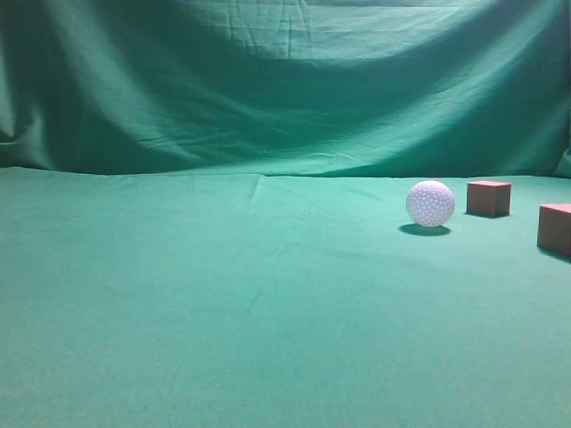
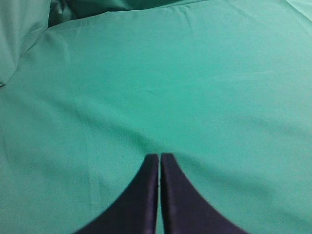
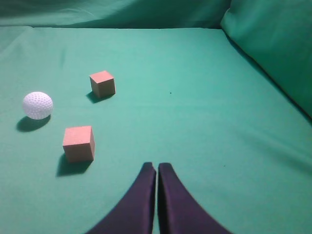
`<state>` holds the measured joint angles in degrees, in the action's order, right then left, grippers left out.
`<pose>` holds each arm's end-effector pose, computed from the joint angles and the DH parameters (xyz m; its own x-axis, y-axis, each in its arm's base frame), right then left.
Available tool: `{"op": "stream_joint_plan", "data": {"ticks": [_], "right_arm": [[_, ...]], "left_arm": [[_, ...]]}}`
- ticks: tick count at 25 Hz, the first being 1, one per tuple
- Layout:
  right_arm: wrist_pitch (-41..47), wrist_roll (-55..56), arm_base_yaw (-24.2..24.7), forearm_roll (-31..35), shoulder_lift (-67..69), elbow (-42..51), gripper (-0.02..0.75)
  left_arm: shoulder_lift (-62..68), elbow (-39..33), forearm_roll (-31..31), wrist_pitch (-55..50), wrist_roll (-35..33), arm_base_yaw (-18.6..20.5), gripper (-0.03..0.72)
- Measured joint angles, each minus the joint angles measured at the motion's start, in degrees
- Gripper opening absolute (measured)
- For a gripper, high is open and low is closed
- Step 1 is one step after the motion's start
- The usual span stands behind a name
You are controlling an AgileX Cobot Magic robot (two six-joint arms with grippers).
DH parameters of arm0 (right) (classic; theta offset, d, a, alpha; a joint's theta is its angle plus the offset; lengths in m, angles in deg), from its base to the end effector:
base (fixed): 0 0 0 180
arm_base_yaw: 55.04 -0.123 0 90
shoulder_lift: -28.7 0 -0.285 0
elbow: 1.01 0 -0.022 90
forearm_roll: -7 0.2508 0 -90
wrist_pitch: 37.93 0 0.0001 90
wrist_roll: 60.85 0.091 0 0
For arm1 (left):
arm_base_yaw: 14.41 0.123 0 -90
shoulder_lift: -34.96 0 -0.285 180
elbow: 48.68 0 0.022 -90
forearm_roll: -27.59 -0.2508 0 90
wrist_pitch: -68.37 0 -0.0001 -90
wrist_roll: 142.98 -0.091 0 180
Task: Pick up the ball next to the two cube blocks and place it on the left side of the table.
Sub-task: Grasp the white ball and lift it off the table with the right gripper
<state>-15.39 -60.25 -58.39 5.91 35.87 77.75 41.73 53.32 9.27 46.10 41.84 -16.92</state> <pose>0.0521 0.0024 0.1694 -0.3158 -0.0256 -0.9485 -0.0538 0.9985 -0.0090 0.0520 0.0086 0.1763 -0.2844 0.2227 -0.9325 -0.0110 0.9718 0.2355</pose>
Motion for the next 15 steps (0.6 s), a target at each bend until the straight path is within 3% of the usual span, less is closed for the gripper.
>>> {"op": "stream_joint_plan", "data": {"ticks": [15], "right_arm": [[0.09, 0.00, 0.00, 0.00, 0.00, 0.00, 0.000]], "left_arm": [[0.00, 0.00, 0.00, 0.00, 0.00, 0.00, 0.000]]}}
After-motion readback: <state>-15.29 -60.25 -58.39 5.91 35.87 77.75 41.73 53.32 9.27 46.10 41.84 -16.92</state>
